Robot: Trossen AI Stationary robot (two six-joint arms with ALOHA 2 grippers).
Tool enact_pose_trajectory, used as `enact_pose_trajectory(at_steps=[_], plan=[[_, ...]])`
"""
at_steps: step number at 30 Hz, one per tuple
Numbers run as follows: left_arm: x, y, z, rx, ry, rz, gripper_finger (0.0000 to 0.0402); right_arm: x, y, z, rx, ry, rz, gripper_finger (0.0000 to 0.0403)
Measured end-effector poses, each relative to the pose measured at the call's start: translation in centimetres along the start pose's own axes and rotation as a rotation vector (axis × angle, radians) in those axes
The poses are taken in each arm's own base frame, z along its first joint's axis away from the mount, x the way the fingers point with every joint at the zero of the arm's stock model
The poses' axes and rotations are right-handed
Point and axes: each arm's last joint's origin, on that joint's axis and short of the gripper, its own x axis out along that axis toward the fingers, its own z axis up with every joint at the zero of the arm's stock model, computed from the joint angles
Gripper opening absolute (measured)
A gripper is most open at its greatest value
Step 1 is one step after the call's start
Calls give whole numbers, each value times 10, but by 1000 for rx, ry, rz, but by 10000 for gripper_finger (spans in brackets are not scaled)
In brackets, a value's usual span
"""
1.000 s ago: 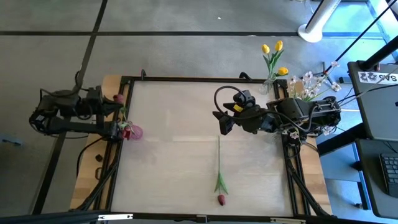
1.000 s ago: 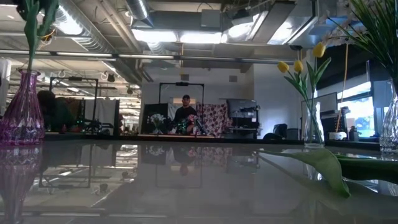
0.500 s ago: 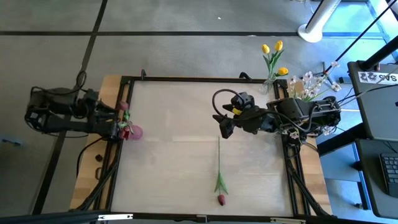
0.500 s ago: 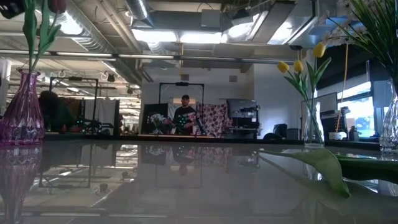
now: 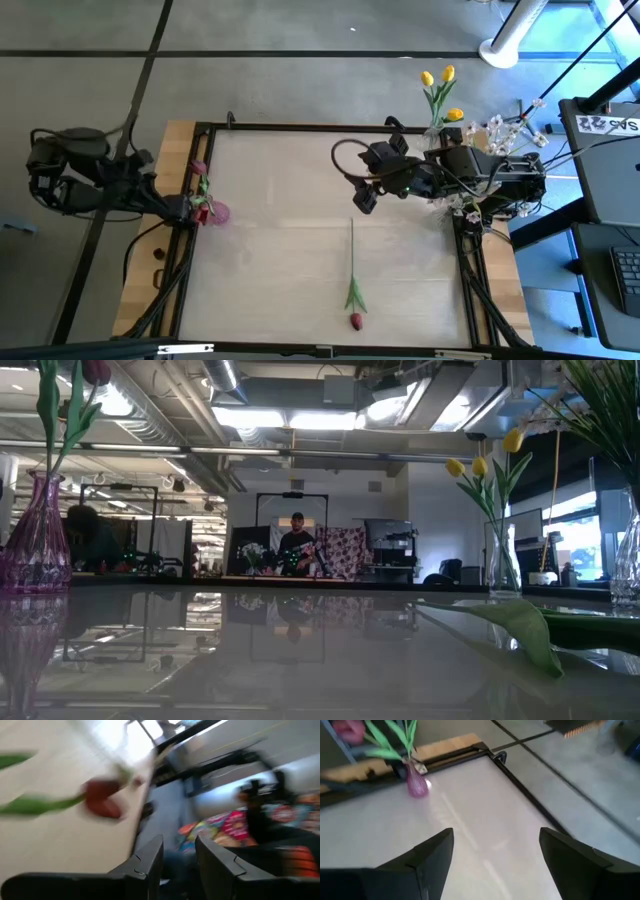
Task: Sort flowers into vase by color
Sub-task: Put the red flower in the purple vase
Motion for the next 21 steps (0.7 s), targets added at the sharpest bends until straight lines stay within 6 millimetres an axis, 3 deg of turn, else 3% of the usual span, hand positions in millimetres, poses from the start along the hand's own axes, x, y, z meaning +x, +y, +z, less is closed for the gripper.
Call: enact_pose_trajectory(at_steps=[5,10,14,18,21], plan=[[-15,-26,5,109,-153,-181,98,6,-1,-5,-153,30,-23,294],[-37,-55,11,381,-444,-313,96,26,9,-20,-307,55,21,294],[-46,-69,16,571,-641,-353,96,53,31,-39,-447,-3,199,294],[-46,-73,20,667,-775,-269,96,80,59,-63,-569,-122,417,294],[-43,-73,24,678,-826,-193,96,100,78,-89,-624,-62,515,294]])
